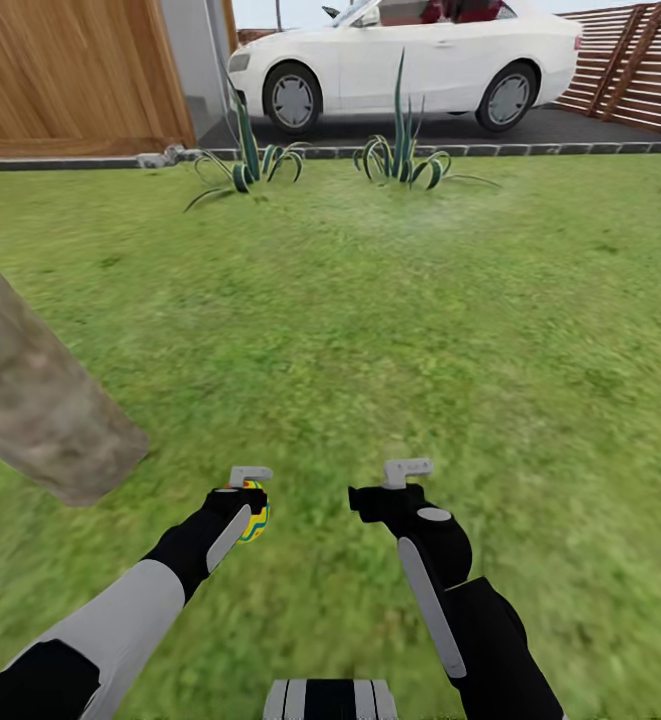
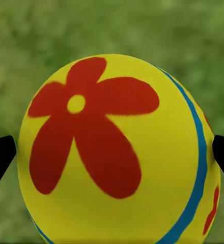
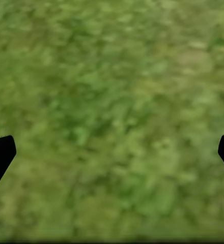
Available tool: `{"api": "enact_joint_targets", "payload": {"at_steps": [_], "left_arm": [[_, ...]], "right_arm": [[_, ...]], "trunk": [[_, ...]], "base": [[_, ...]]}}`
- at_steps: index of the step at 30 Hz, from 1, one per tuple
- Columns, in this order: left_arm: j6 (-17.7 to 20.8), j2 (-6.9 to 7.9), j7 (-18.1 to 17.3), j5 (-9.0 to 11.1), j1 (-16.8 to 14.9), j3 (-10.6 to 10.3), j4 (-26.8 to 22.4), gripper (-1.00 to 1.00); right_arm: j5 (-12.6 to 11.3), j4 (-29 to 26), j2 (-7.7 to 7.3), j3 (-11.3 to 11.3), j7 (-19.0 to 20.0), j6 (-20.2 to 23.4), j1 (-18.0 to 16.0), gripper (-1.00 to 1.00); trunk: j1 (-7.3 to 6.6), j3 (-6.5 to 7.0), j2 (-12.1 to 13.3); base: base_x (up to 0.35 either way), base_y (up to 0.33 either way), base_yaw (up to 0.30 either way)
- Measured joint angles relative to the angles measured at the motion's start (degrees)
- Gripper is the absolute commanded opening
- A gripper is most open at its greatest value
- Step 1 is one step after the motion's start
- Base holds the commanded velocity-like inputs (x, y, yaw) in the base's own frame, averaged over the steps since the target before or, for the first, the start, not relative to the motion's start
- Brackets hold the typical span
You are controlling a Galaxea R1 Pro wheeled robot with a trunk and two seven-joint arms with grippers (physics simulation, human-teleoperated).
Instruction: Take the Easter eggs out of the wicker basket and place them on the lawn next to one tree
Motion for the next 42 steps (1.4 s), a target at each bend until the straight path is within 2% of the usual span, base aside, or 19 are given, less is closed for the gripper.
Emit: {"api": "enact_joint_targets", "payload": {"at_steps": [8, 12, 42], "left_arm": [[0.0, -0.02, 0.0, 0.0, 0.0, 0.0, 0.0, -1.0], [0.0, -0.05, 0.0, -0.01, 0.0, -0.01, 0.0, -1.0], [0.0, -0.09, 0.0, 0.0, 0.0, -0.01, 0.0, -1.0]], "right_arm": [[-0.04, 0.05, 0.0, 0.0, 0.02, 0.01, 0.02, 1.0], [-0.04, 0.05, 0.0, 0.0, 0.0, 0.01, 0.02, 1.0], [-0.04, 0.49, 0.0, 0.0, 0.0, 0.01, 0.02, 1.0]], "trunk": [[0.21, -1.77, -0.11], [0.2, -1.78, -0.11], [0.98, -8.42, -0.51]], "base": [[0.0, 0.0, 0.0], [0.0, 0.0, 0.0], [0.0, 0.0, 0.0]]}}
